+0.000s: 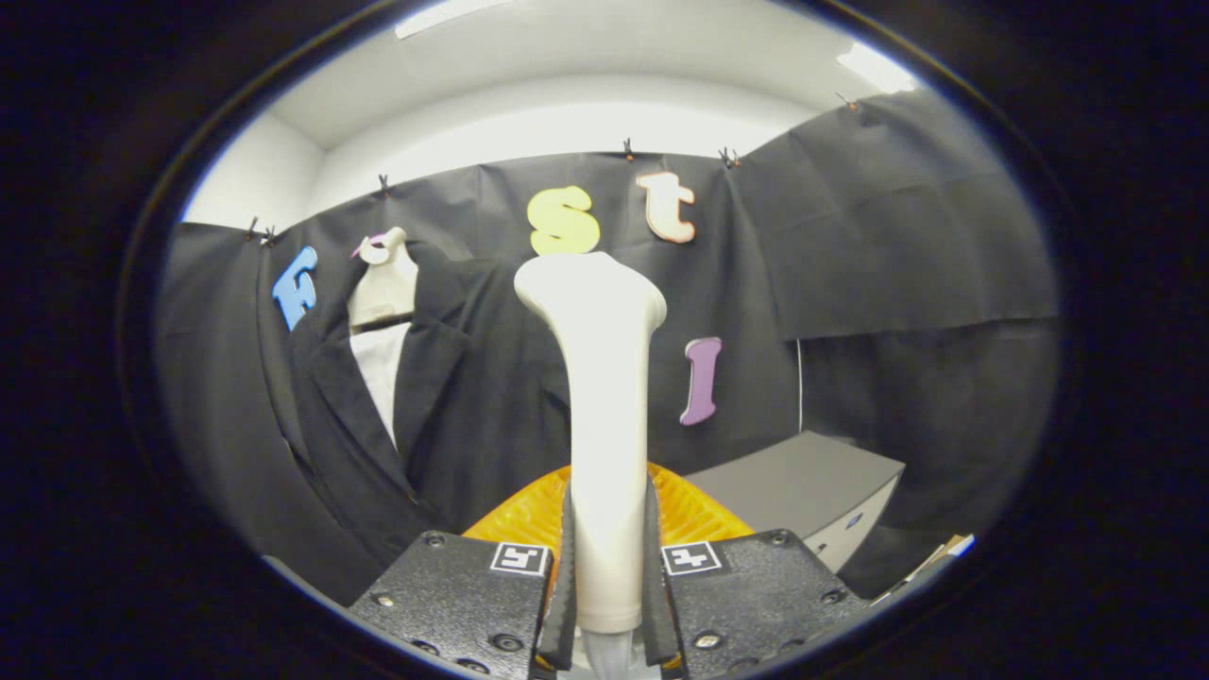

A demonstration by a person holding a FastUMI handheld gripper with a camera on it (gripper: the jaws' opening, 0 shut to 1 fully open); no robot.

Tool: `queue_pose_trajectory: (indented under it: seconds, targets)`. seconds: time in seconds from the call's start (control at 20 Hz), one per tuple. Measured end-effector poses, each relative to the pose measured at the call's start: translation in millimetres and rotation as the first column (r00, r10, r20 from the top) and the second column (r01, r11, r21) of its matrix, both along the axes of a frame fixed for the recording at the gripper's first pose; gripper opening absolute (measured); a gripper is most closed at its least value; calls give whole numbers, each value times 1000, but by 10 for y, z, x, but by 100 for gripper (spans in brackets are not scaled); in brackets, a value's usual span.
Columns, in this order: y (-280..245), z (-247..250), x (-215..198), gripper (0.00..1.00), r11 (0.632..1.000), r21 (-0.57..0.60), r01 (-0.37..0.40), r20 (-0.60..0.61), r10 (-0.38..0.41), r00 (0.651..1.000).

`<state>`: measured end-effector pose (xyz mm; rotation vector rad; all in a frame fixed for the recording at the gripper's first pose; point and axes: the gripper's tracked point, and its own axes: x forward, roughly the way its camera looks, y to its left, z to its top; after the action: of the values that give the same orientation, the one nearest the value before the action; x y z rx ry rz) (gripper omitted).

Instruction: Iron the clothes twice with a garment steamer, once on the left side and once on the right side.

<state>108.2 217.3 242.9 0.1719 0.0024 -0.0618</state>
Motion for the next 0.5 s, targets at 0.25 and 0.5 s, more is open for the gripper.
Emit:
queue_pose_trajectory:
  seconds: [0.25,0.5]
  targets:
    - [405,300,236,31,998,-56,36,152,-27,988]
    - [688,439,482,30,992,-94,87,240,-62,969]
